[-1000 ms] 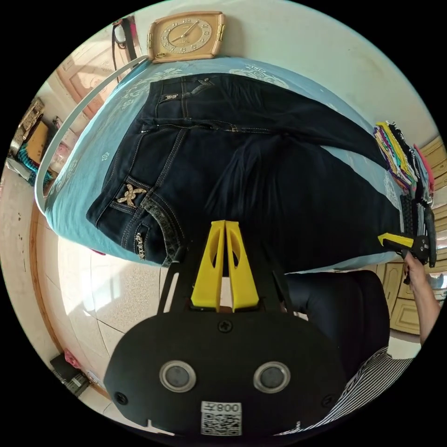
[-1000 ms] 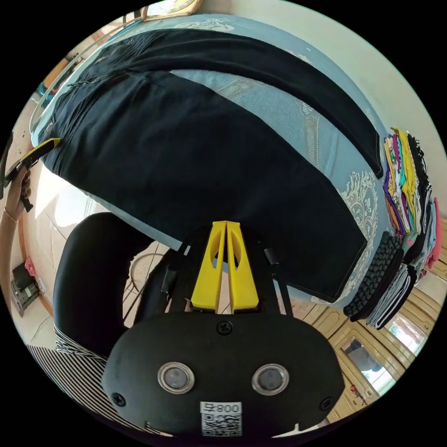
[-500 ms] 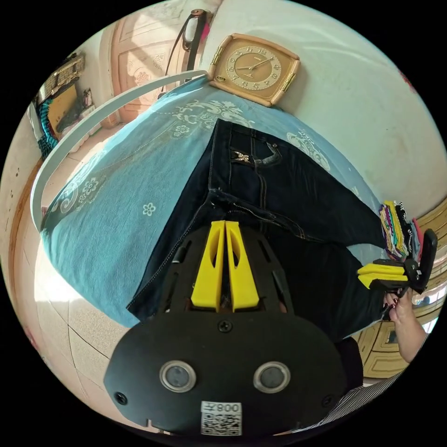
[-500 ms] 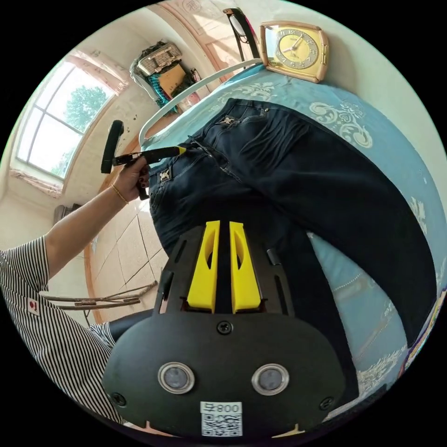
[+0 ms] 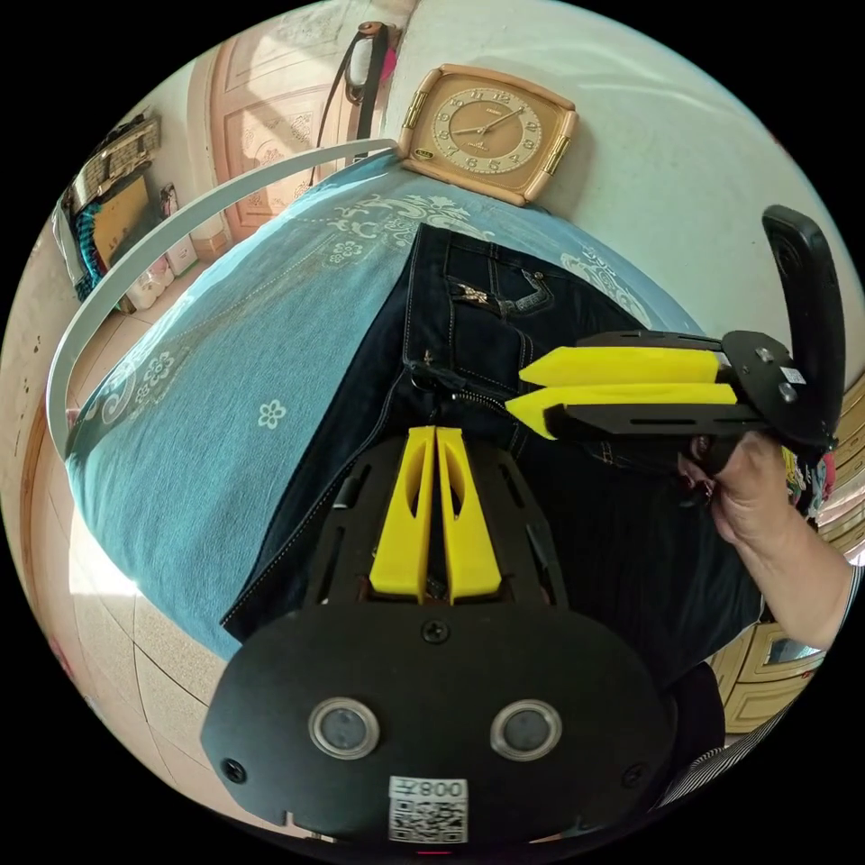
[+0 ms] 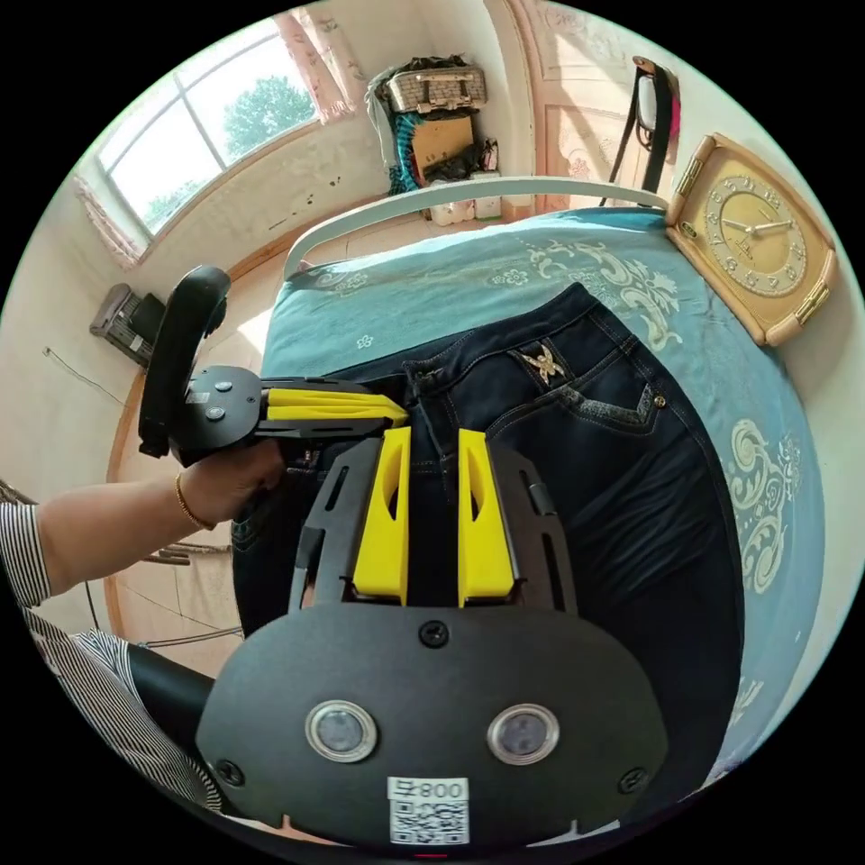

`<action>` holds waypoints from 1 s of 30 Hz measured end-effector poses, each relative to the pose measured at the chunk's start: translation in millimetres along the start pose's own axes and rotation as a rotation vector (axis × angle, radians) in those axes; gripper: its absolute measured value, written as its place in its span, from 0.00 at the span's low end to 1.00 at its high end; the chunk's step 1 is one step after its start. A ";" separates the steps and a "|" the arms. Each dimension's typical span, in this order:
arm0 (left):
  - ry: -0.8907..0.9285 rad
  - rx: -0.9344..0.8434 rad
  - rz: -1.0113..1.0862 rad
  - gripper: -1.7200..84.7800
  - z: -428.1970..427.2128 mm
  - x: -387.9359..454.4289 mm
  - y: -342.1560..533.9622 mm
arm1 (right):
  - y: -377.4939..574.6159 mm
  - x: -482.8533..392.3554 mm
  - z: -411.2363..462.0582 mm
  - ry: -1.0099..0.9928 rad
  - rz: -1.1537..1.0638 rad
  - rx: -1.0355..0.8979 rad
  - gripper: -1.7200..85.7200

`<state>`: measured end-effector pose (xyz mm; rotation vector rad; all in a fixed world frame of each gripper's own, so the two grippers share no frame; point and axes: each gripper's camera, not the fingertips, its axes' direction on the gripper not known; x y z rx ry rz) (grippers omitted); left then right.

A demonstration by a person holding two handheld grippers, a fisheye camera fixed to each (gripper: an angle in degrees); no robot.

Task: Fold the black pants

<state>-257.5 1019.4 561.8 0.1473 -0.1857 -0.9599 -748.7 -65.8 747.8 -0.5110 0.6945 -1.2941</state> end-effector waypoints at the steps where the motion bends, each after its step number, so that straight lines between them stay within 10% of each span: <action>1: 0.001 0.000 0.000 0.02 1.4 -1.2 3.1 | -7.8 -3.9 10.1 0.048 -0.020 -0.040 0.10; 30: 0.036 -0.005 0.073 0.02 62.0 14.5 24.4 | -29.0 50.8 29.6 -0.033 0.029 0.061 0.07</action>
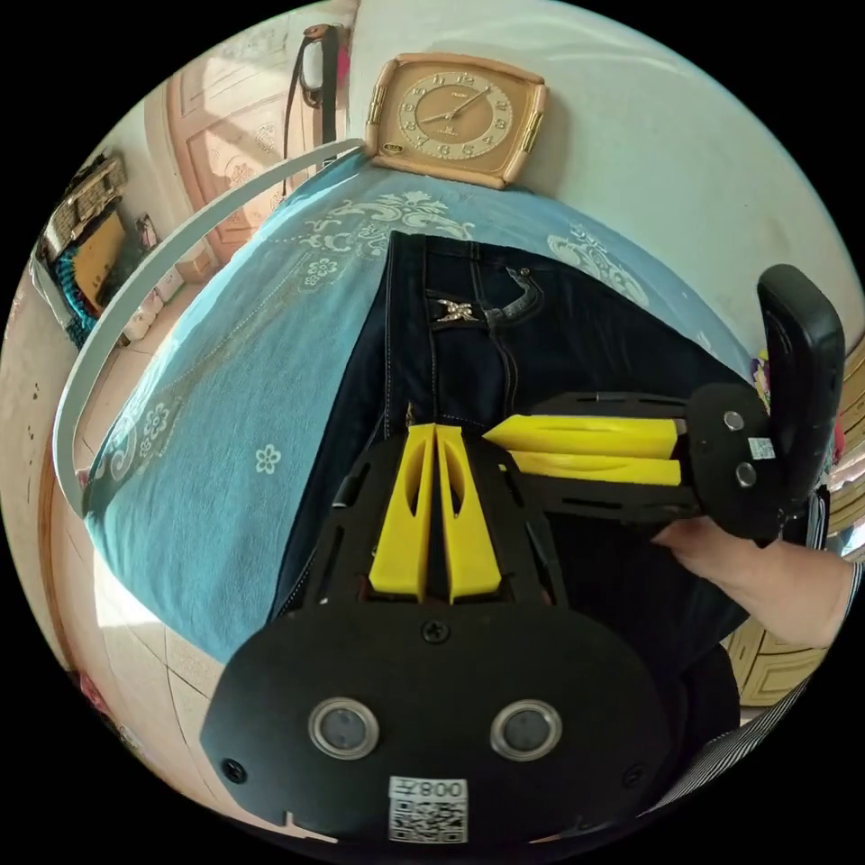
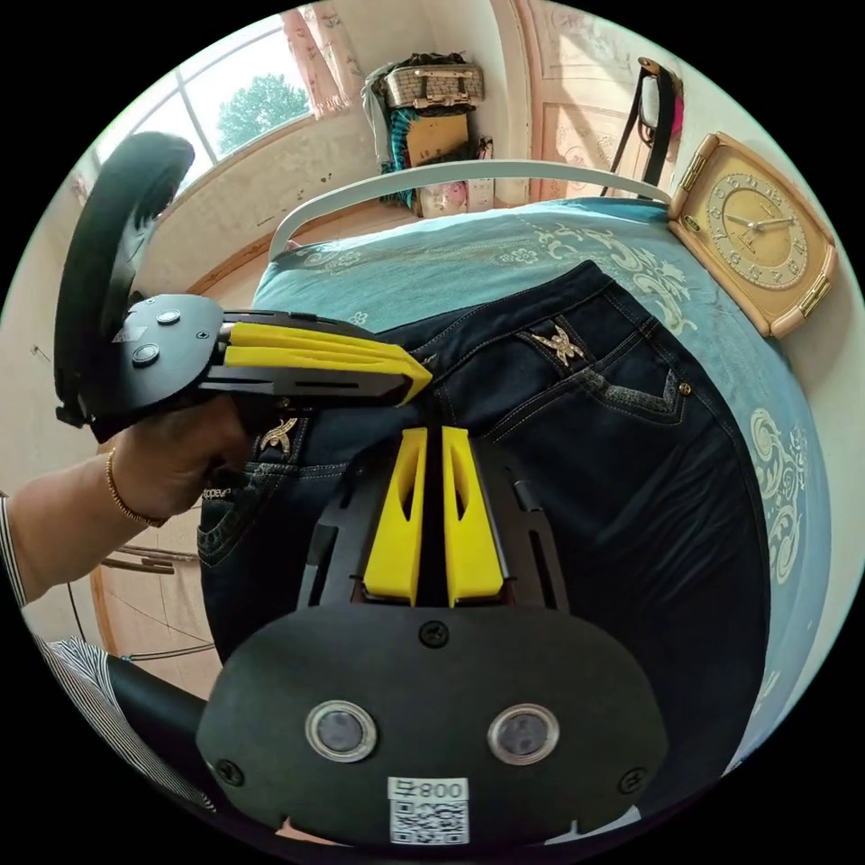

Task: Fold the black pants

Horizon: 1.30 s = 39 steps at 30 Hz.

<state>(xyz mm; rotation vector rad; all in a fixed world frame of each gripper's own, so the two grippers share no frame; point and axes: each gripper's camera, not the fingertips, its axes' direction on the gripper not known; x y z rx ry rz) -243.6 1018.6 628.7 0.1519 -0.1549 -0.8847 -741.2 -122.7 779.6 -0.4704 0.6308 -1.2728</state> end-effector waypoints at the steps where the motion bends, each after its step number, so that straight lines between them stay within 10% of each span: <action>1: 0.010 0.008 -0.002 0.02 5.0 0.2 2.3 | -0.3 7.4 -3.1 -0.033 -0.005 -0.008 0.07; 8: -0.082 0.015 0.043 0.02 33.2 25.6 0.5 | 30.2 79.9 -38.2 -0.257 0.203 0.072 0.03; 39: -0.029 0.138 0.185 0.04 155.5 137.9 -100.1 | 195.8 258.0 -140.4 -0.102 0.454 0.107 0.04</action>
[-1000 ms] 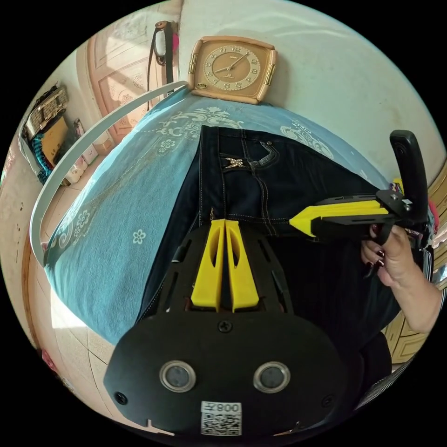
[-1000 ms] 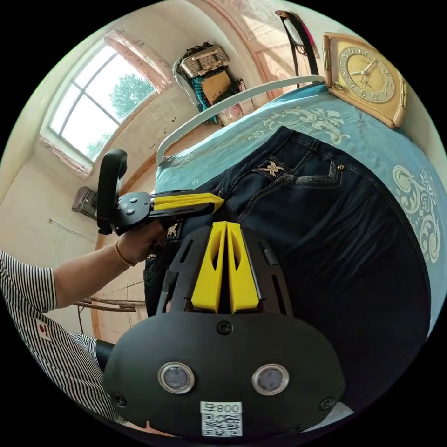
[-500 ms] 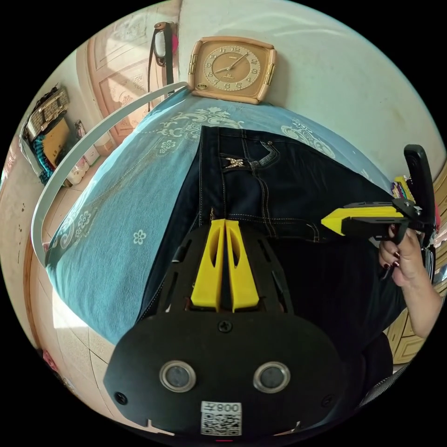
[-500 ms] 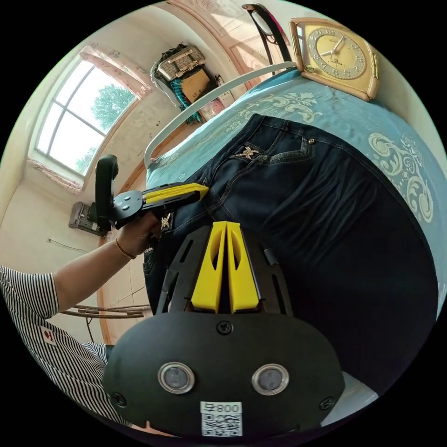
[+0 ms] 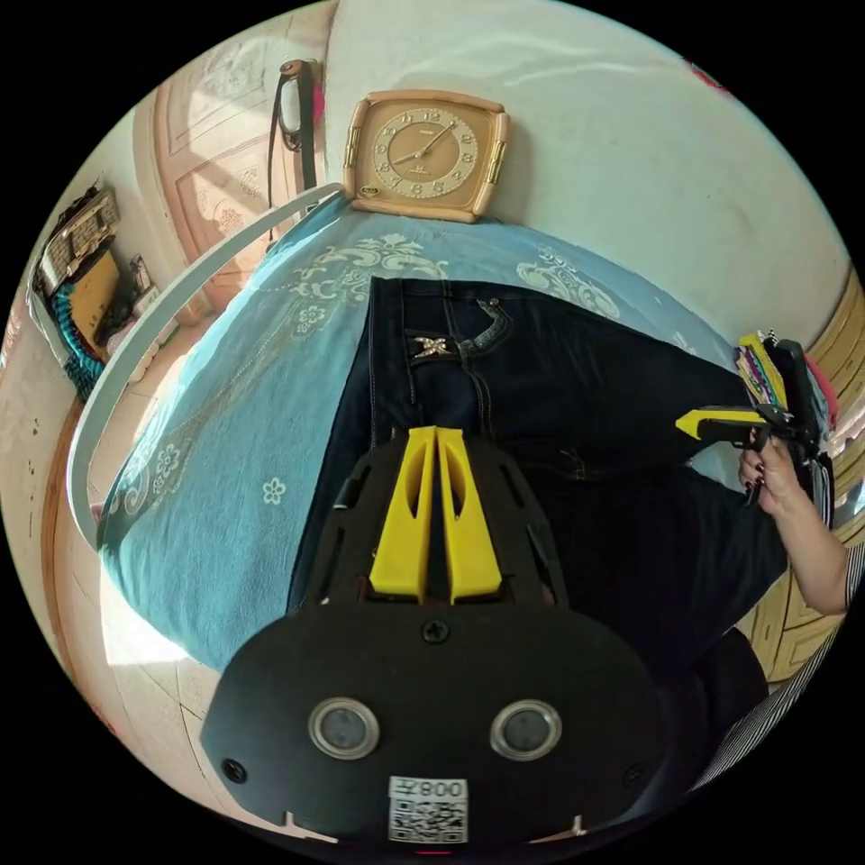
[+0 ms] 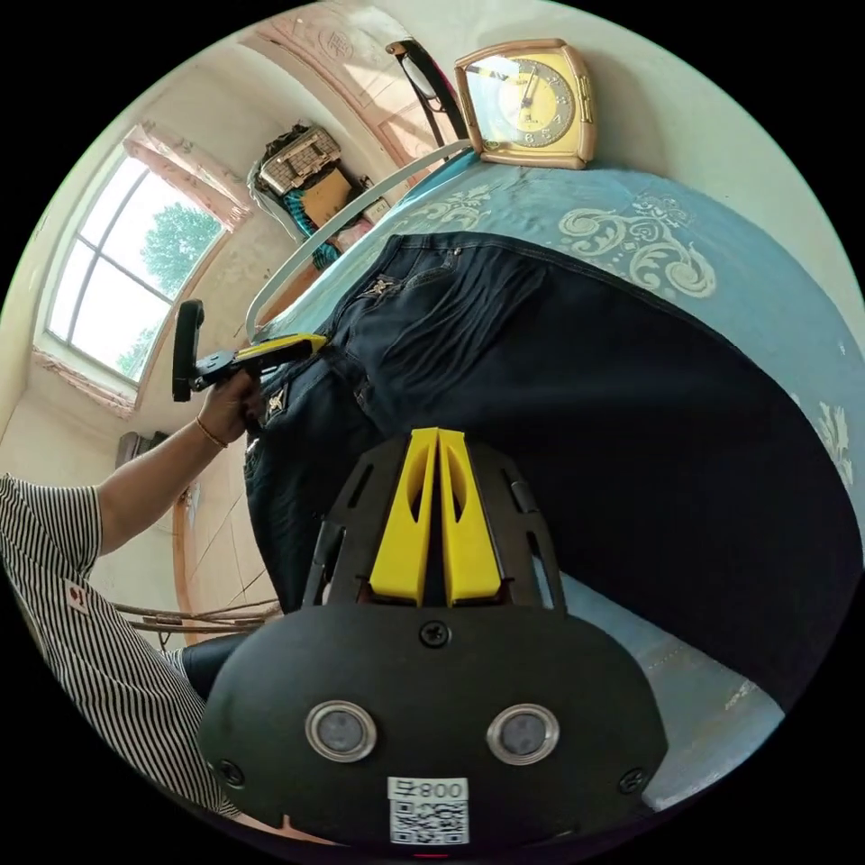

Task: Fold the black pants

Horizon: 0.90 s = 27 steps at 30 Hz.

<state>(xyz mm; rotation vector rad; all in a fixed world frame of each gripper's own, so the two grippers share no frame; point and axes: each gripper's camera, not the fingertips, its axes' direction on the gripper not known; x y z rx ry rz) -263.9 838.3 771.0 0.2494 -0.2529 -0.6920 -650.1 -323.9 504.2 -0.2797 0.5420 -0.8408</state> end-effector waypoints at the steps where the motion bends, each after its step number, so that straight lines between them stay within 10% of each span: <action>1: 0.038 0.022 0.056 0.05 6.5 7.3 -19.3 | 0.4 20.1 -17.2 0.025 0.017 0.015 0.05; 27: -0.032 -0.453 0.592 0.17 306.9 166.7 -335.0 | -77.9 109.1 -46.5 0.338 -0.265 -0.269 0.12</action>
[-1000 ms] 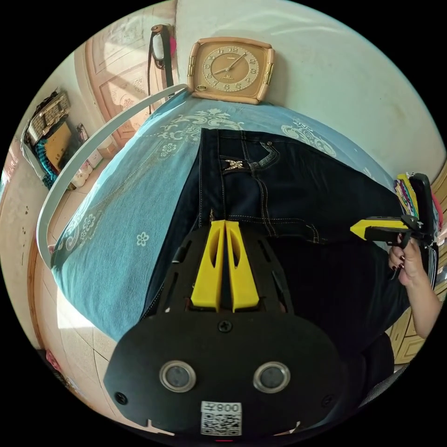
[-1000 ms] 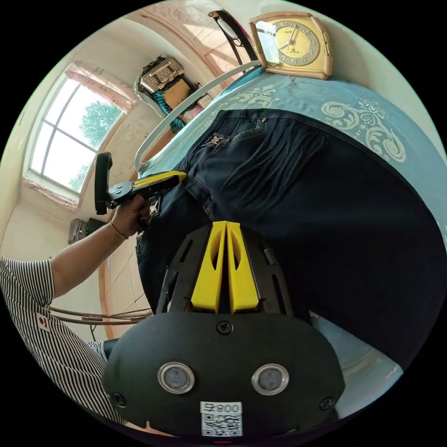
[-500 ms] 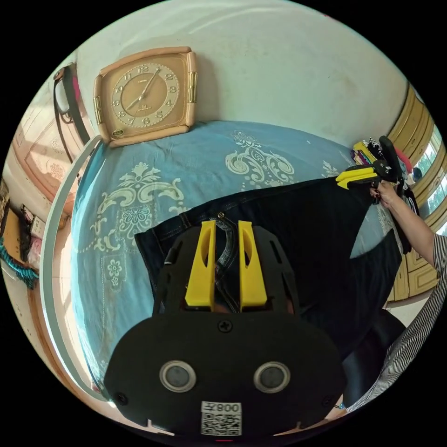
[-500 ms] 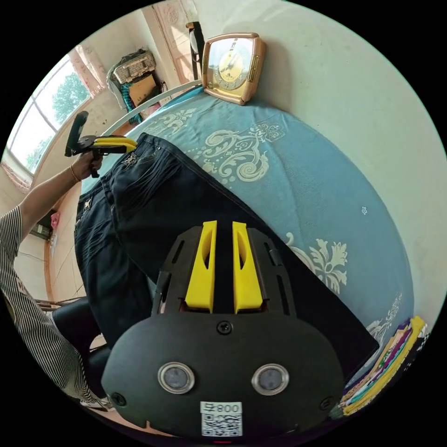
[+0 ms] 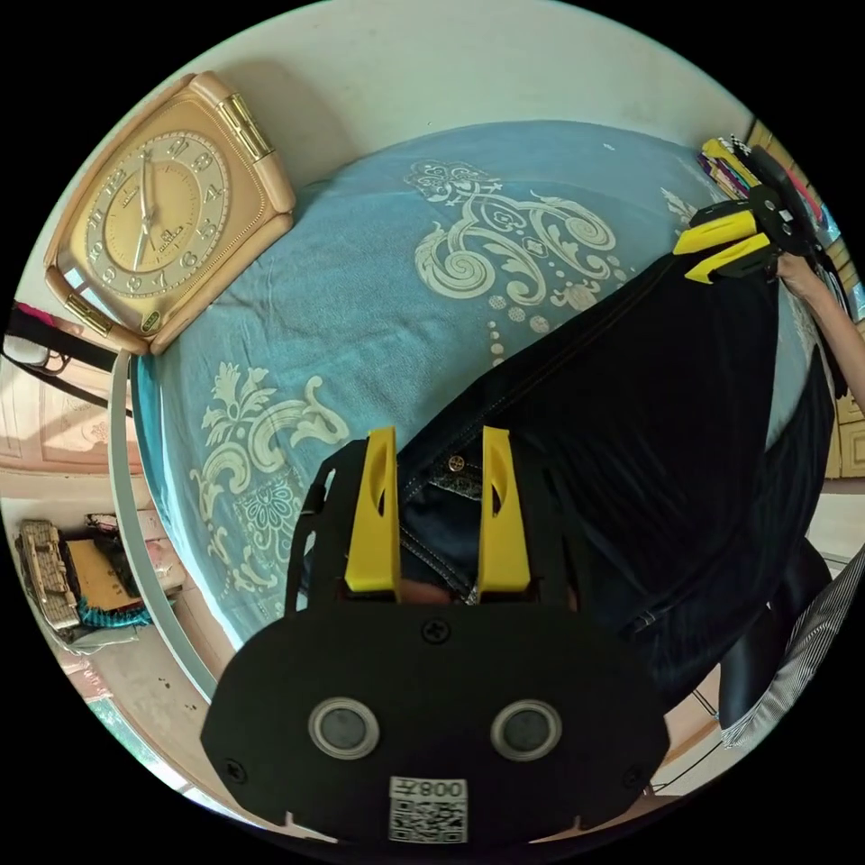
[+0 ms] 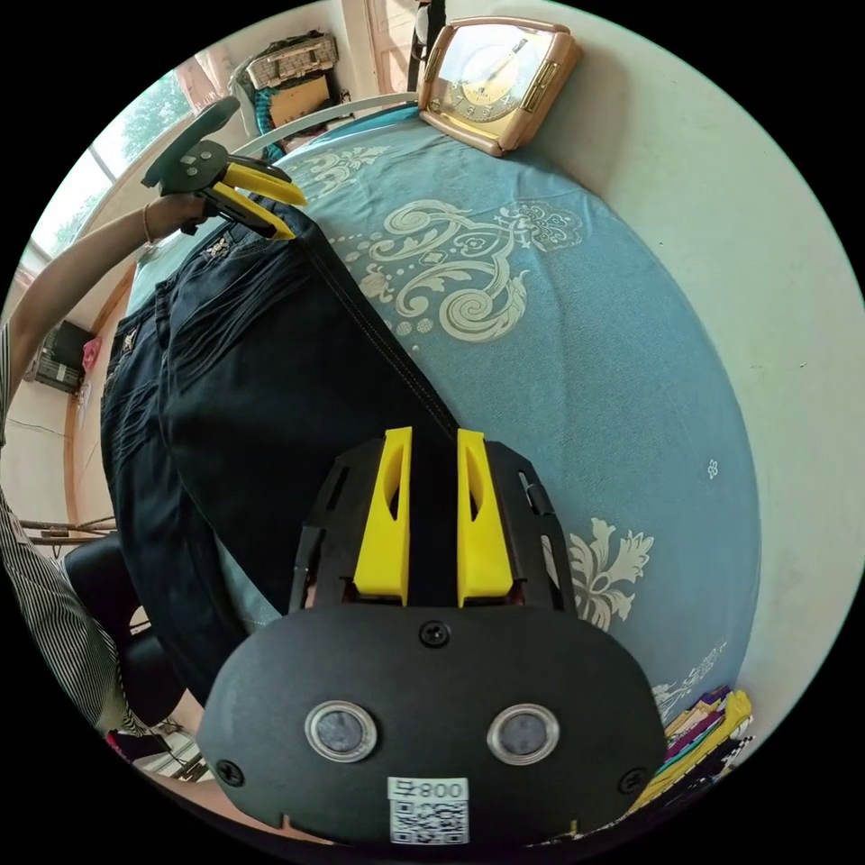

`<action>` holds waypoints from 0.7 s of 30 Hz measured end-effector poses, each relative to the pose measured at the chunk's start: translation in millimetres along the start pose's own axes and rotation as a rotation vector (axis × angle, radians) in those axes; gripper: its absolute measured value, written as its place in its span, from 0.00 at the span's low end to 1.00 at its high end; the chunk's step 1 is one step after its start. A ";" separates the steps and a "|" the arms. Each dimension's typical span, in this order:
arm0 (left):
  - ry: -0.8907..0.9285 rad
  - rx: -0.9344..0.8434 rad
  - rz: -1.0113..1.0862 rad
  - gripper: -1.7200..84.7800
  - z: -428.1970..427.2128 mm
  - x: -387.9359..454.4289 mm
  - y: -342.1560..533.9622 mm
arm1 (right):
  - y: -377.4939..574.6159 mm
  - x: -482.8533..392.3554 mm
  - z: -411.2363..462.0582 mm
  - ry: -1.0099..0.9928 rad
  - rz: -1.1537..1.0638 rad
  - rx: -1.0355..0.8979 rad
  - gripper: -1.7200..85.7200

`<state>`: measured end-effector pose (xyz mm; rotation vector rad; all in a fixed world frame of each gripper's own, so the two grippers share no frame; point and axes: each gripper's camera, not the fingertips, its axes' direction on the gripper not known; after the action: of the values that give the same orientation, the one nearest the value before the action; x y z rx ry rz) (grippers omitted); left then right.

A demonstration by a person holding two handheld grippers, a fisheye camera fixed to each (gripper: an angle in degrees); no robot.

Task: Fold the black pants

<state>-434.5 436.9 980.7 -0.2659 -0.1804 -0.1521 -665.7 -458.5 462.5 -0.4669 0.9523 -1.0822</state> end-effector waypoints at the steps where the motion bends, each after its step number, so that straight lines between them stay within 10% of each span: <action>1: 0.013 -0.009 0.008 0.16 0.3 -3.4 -9.1 | -0.2 -1.1 1.4 0.007 -0.008 -0.012 0.12; 21: -0.006 -0.064 0.027 0.03 -50.9 -37.0 -78.4 | 33.8 -20.4 -23.1 0.050 0.053 -0.033 0.05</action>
<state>-476.0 352.8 944.4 -0.3328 -0.1778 -0.1301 -670.1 -423.1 433.9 -0.4410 1.0224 -1.0353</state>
